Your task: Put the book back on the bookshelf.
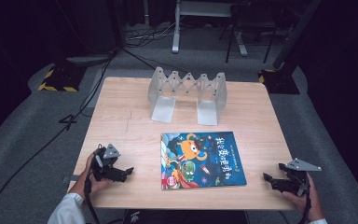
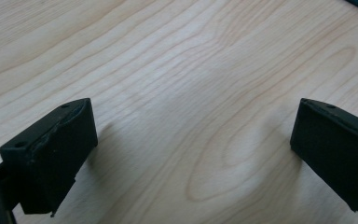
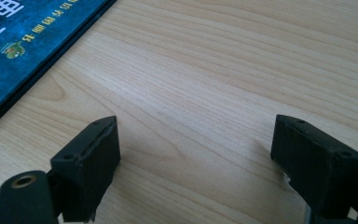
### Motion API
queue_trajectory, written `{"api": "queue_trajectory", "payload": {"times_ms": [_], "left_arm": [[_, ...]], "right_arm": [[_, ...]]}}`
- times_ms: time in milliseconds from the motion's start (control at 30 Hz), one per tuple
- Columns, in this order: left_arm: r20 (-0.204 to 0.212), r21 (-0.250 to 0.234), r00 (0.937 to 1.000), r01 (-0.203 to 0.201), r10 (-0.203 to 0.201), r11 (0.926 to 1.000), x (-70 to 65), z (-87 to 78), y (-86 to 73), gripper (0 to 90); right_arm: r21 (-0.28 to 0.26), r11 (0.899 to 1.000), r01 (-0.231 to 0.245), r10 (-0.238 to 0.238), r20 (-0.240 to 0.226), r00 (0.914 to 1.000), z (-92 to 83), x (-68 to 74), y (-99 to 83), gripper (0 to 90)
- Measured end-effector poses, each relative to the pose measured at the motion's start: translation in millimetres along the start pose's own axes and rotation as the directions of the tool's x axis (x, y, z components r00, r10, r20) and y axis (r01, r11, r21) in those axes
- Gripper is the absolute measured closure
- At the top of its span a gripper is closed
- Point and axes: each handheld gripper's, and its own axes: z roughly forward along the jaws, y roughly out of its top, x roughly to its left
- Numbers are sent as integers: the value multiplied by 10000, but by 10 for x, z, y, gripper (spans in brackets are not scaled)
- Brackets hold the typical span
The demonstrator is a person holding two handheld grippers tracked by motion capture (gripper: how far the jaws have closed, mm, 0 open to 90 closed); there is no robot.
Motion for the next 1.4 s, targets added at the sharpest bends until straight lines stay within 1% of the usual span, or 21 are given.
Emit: {"api": "queue_trajectory", "payload": {"times_ms": [100,300,533,567,633,700,733,800,833,867,933,1000,1067,1100,1133,1167,1233,1267,1300,1333,1400], "left_arm": [[255,35,9993,-286,285,9996,-42,12,14,5],[273,40,9993,-271,269,9996,-46,12,14,4],[564,22,9972,-491,489,9988,-108,46,49,4],[625,51,9961,-624,620,9980,-122,56,65,4],[746,-17,9940,-804,803,9968,-169,92,101,9],[954,-130,9898,-1053,1061,9944,-214,112,128,22],[1001,-184,9888,-1094,1107,9938,-229,119,138,53],[1062,-194,9871,-1185,1199,9928,-259,153,177,62],[1078,-210,9861,-1247,1262,9920,-271,168,194,62],[1129,-170,9857,-1243,1254,9921,-284,177,207,62],[1135,-218,9857,-1226,1243,9922,-305,201,229,62],[1173,-208,9844,-1292,1308,9914,-316,220,252,62],[1183,-209,9839,-1326,1342,9909,-333,239,275,61],[1242,-213,9826,-1365,1381,9904,-344,249,285,61],[1254,-223,9819,-1402,1419,9899,-356,258,295,61],[1306,-211,9801,-1478,1493,9888,-363,264,303,61],[1325,-208,9803,-1451,1465,9892,-383,271,310,61],[1353,-226,9788,-1521,1538,9881,-403,279,318,61],[1342,-233,9798,-1465,1483,9889,-424,283,321,61],[1300,-233,9806,-1449,1467,9892,-471,290,330,63],[1329,-242,9796,-1487,1506,9886,-502,296,335,63]], "right_arm": [[7,10000,54,-54,-39,10000,0,-1,0,158],[5,9999,116,-116,-102,9999,0,2,2,164],[36,9996,272,-271,-235,9994,15,15,37,210],[70,9994,335,-333,-273,9991,20,18,50,216],[-1,9989,465,-465,-101,9989,30,24,80,248],[-418,9990,173,-200,-646,9977,46,39,142,262],[-522,9985,184,-223,-756,9969,62,69,187,270],[-509,9975,486,-531,-894,9946,107,149,284,272],[-515,9962,706,-764,-1195,9899,141,208,357,272],[-506,9948,885,-943,-1281,9873,171,255,418,276],[-432,9911,1257,-1303,-1269,9833,241,350,539,277],[-396,9882,1479,-1521,-1395,9785,318,419,637,296],[-394,9890,1423,-1469,-1627,9757,402,459,701,377],[-403,9902,1334,-1387,-1923,9715,444,466,722,403],[-289,9917,1254,-1286,-2141,9683,488,479,741,404],[-172,9923,1227,-1234,-2208,9675,533,496,758,403],[-141,9927,1202,-1202,-2267,9665,565,505,771,400],[-121,9943,1058,-1056,-2387,9653,613,515,788,395],[-58,9959,901,-887,-2522,9636,685,523,814,392],[-16,9970,771,-746,-2698,9600,762,542,846,343],[19,9971,763,-730,-2703,9600,785,549,862,334]]}}
